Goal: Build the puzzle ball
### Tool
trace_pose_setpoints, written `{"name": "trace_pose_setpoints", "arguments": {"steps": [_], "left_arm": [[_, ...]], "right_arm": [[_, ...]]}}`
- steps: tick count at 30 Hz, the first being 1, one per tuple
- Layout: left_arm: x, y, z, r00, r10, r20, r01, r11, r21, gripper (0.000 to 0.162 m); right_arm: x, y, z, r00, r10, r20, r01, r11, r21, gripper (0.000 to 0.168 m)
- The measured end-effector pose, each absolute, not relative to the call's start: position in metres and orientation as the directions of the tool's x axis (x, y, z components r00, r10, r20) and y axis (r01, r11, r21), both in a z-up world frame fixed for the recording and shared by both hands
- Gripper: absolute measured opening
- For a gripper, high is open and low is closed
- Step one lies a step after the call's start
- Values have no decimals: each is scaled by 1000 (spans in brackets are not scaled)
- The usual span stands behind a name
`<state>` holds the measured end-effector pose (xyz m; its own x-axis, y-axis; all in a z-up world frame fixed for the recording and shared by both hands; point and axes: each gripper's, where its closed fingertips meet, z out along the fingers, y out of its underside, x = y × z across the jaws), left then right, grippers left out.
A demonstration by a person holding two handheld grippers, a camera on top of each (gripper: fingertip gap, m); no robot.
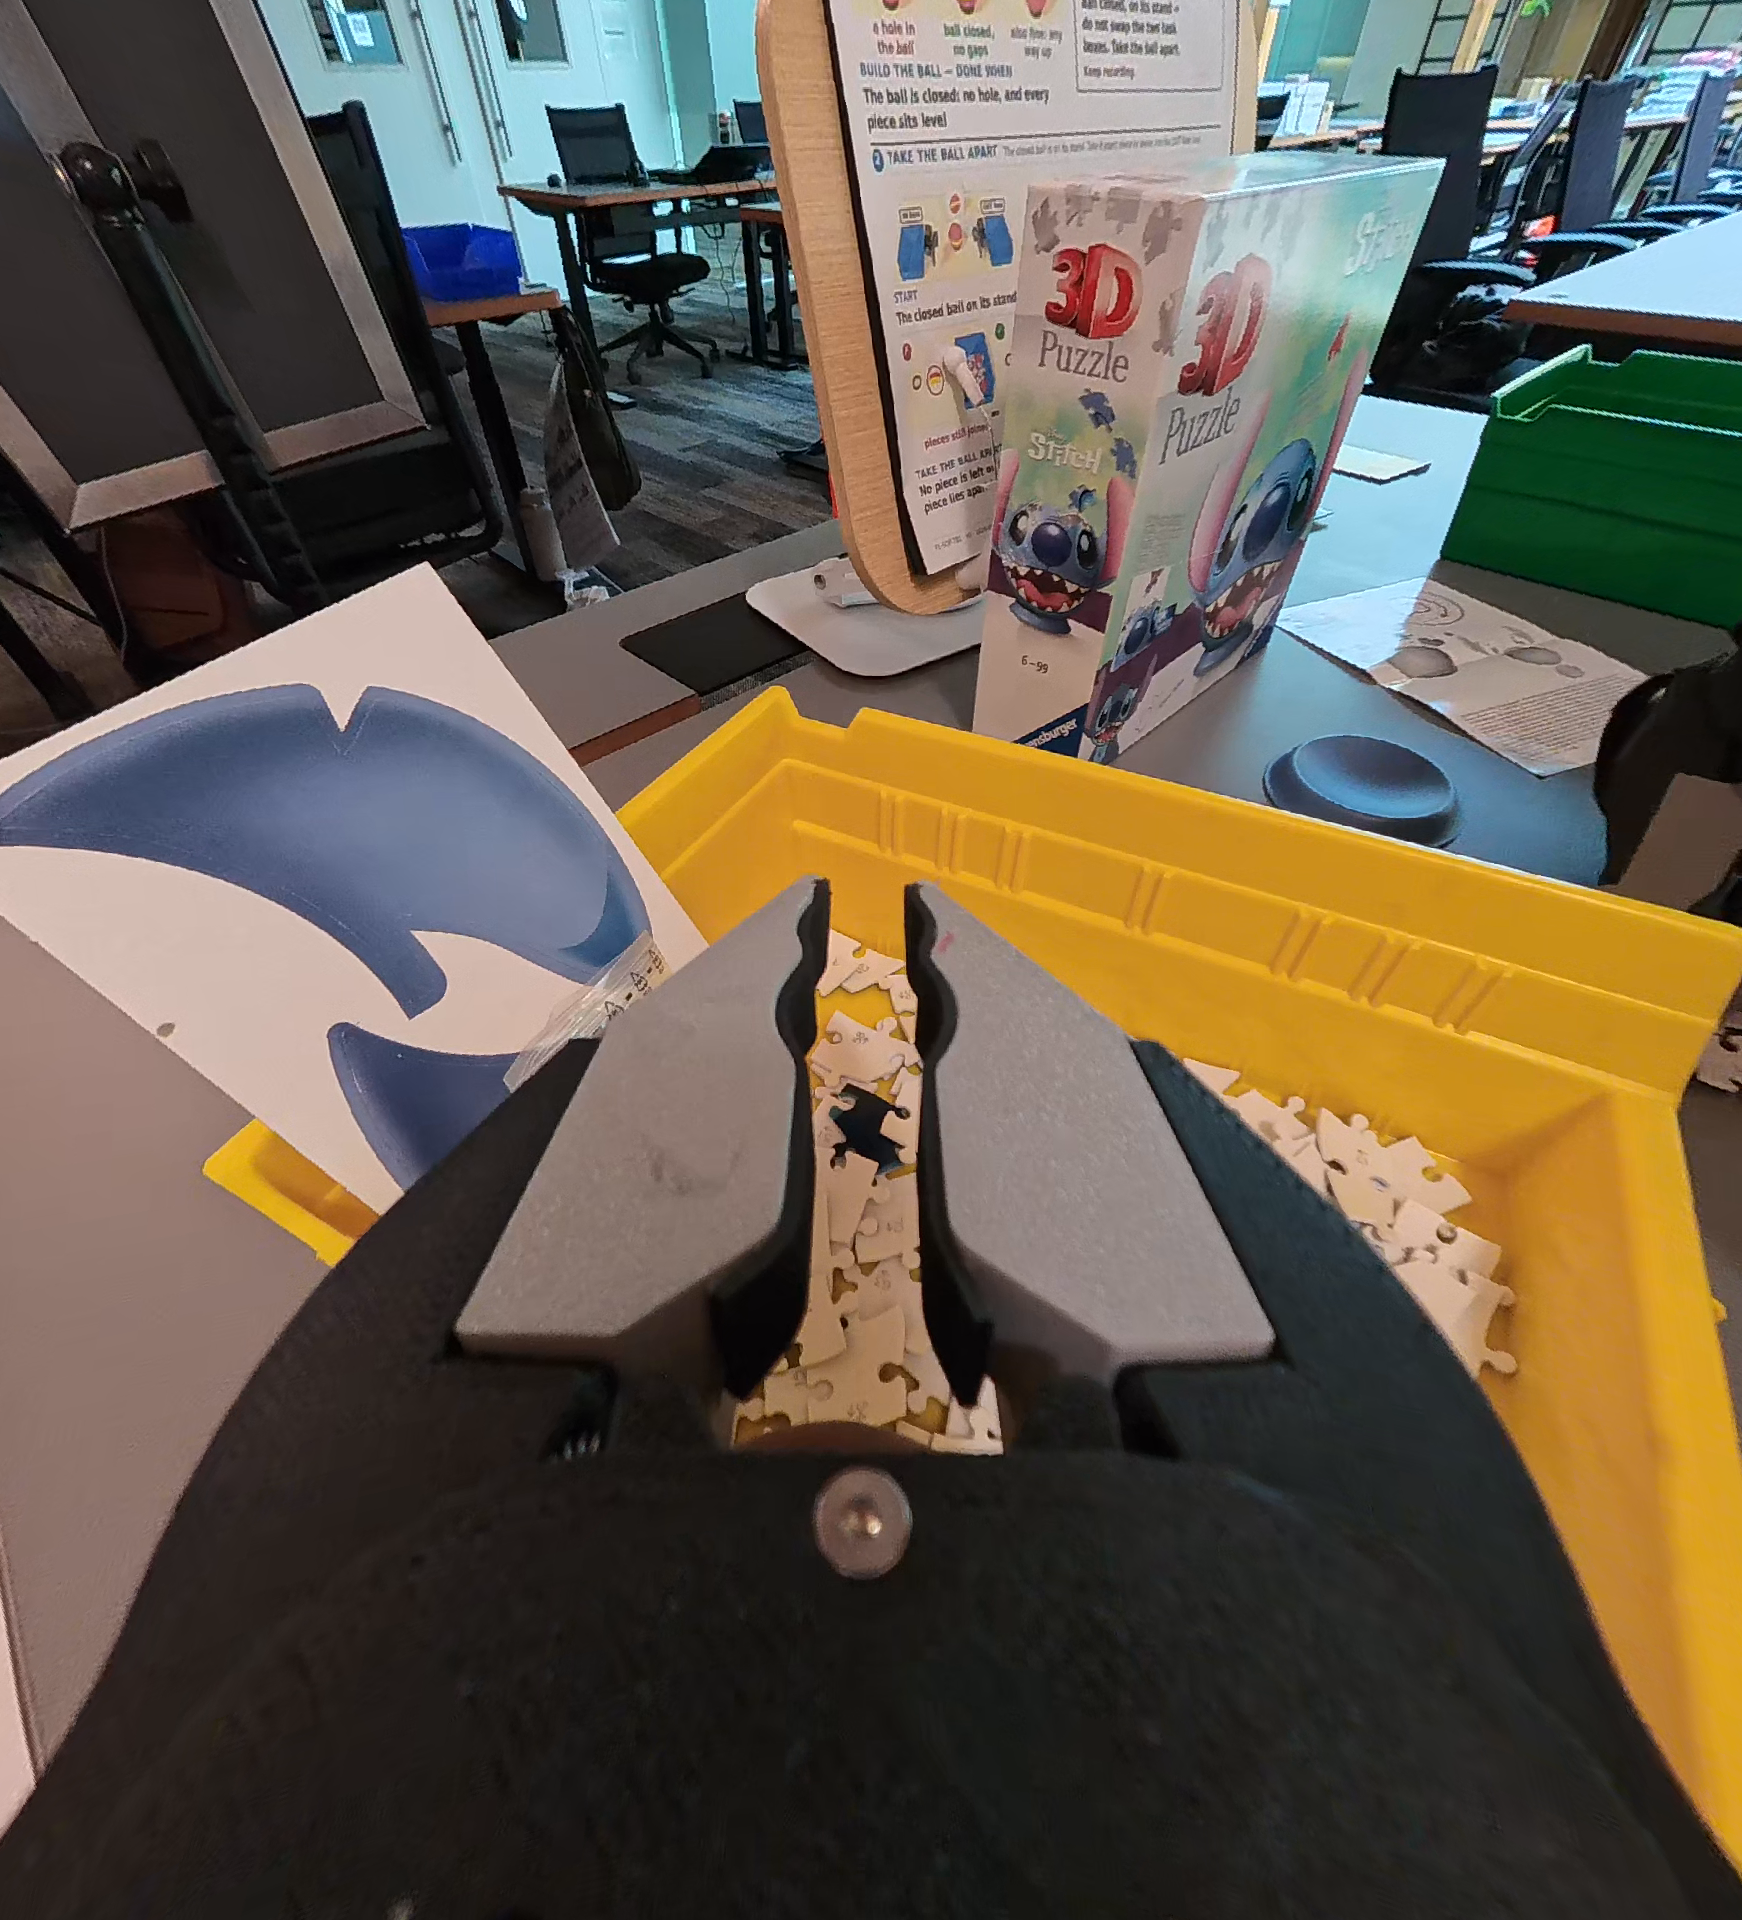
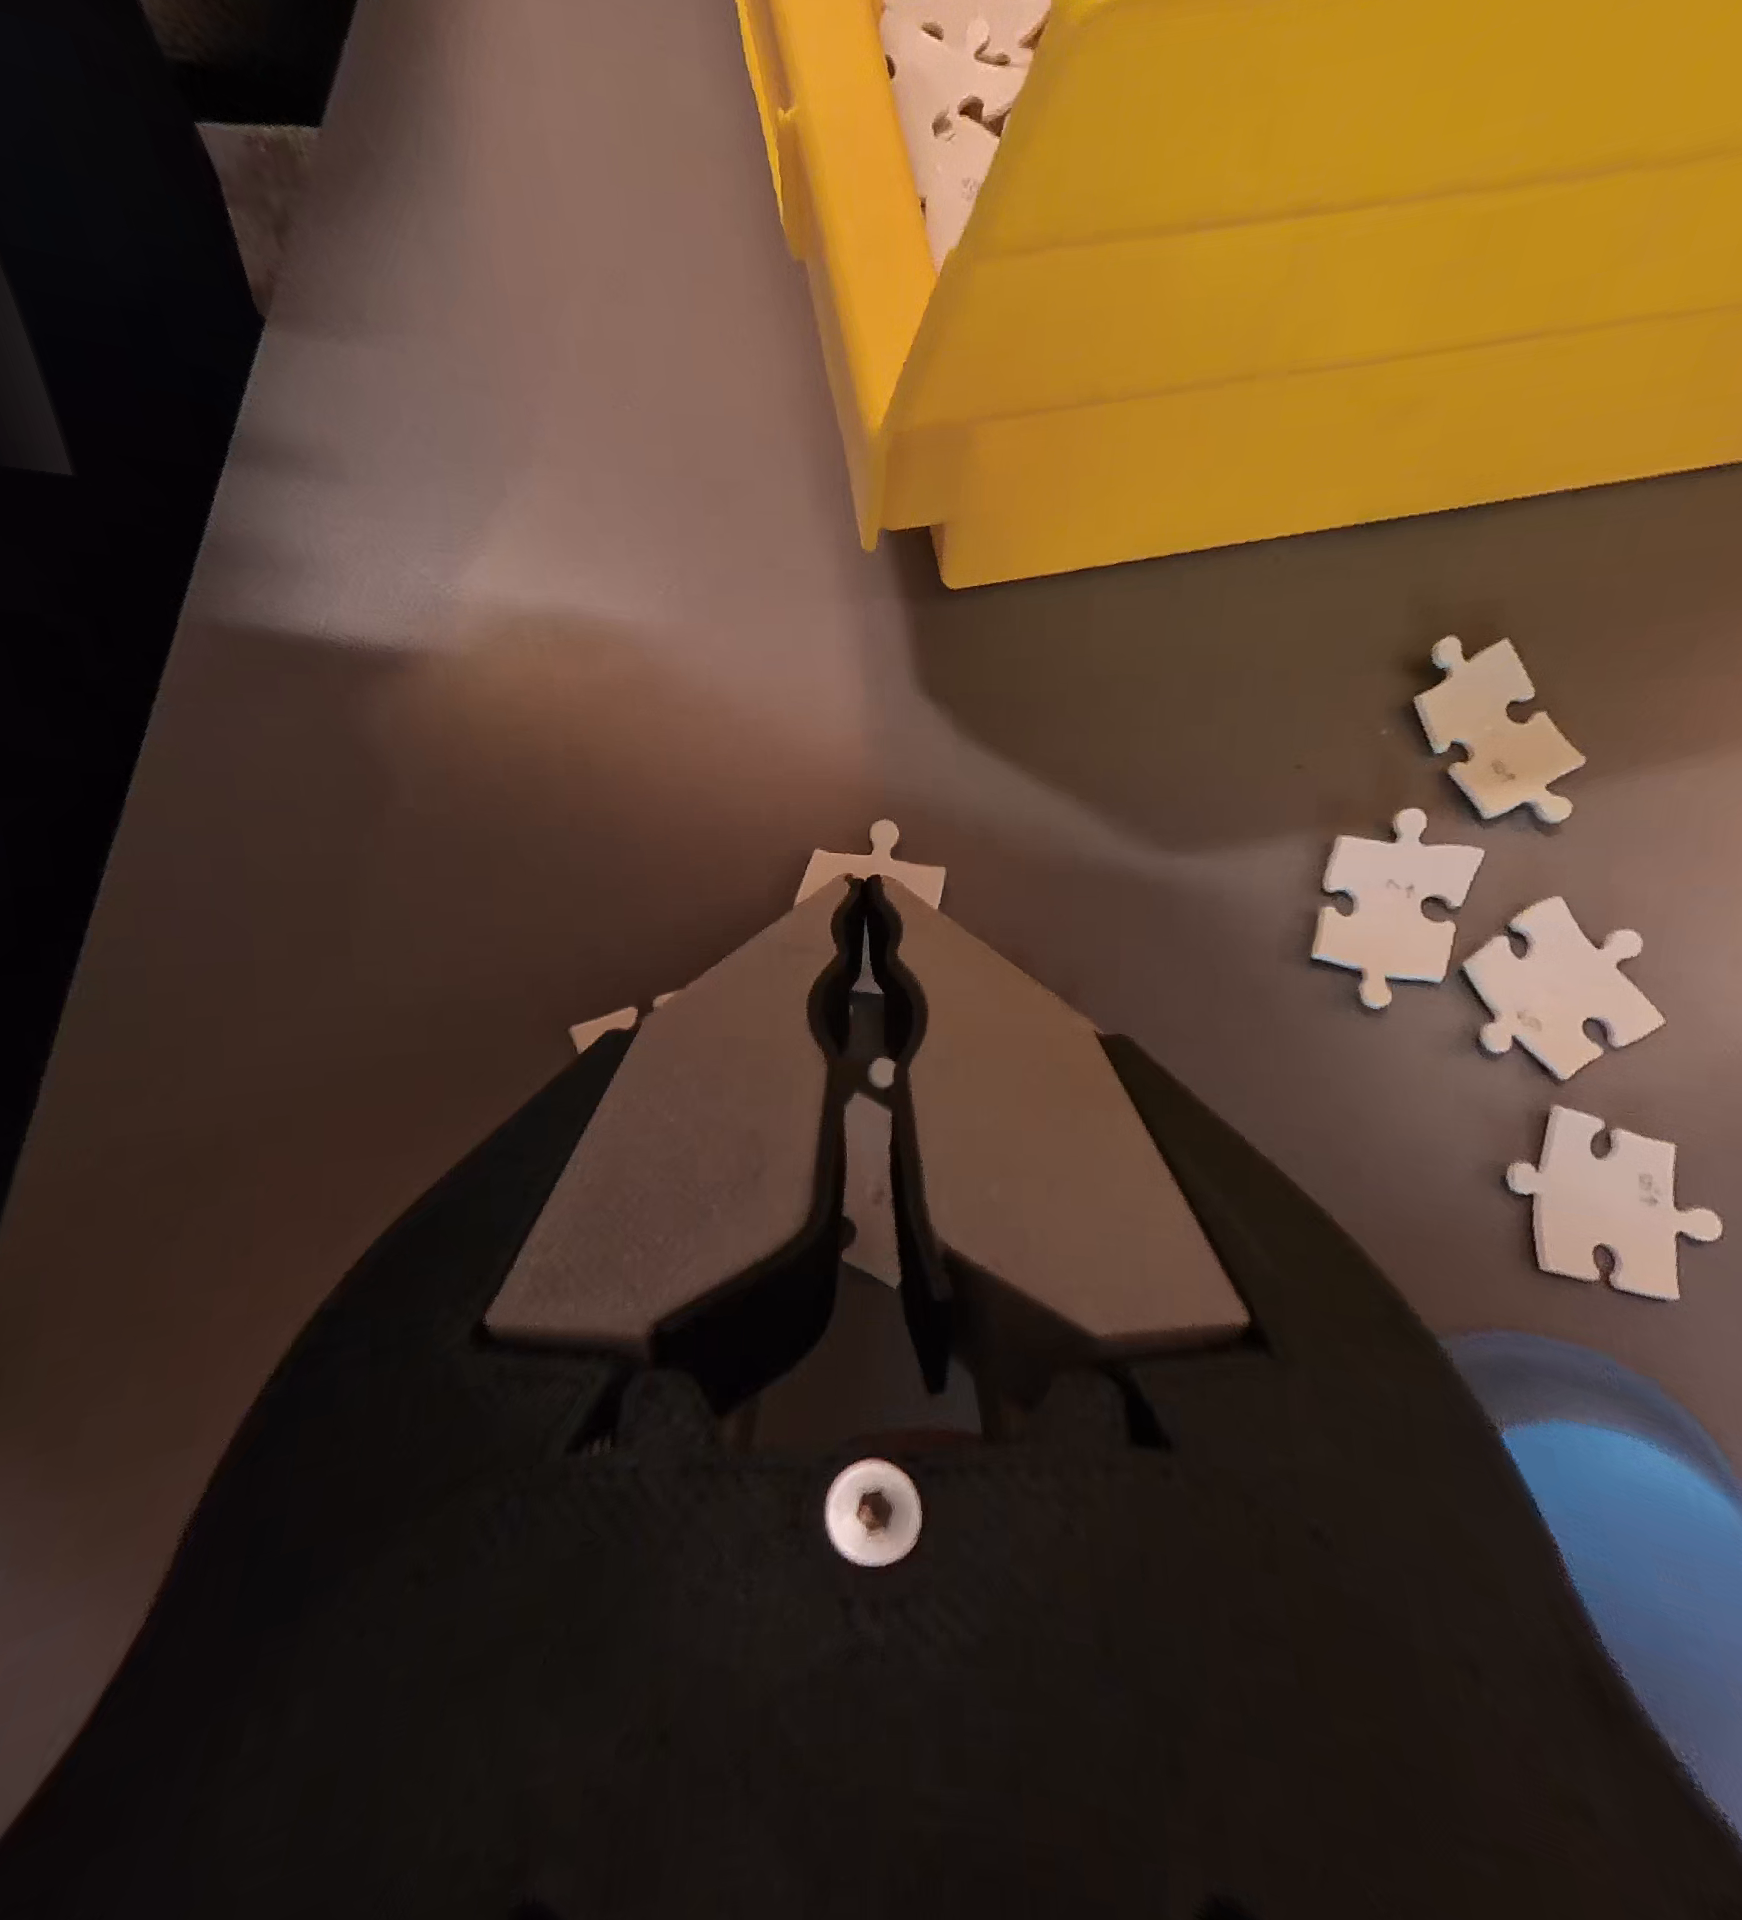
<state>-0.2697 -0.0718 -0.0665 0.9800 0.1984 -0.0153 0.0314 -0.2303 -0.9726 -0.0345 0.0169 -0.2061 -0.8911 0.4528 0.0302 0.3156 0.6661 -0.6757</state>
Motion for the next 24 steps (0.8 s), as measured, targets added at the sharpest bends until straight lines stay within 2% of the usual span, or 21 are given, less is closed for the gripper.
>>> {"name": "trace_pose_setpoints", "arguments": {"steps": [10, 24], "left_arm": [[-269, -72, -67, 980, 199, -19, 28, -232, -972, 11], [-269, -72, -67, 979, 201, -22, 26, -232, -972, 11]], "right_arm": [[-76, 26, -206, -789, 596, 148, 341, 626, -702, 0], [-108, 53, -204, -661, 738, 133, 427, 516, -742, 0]]}}
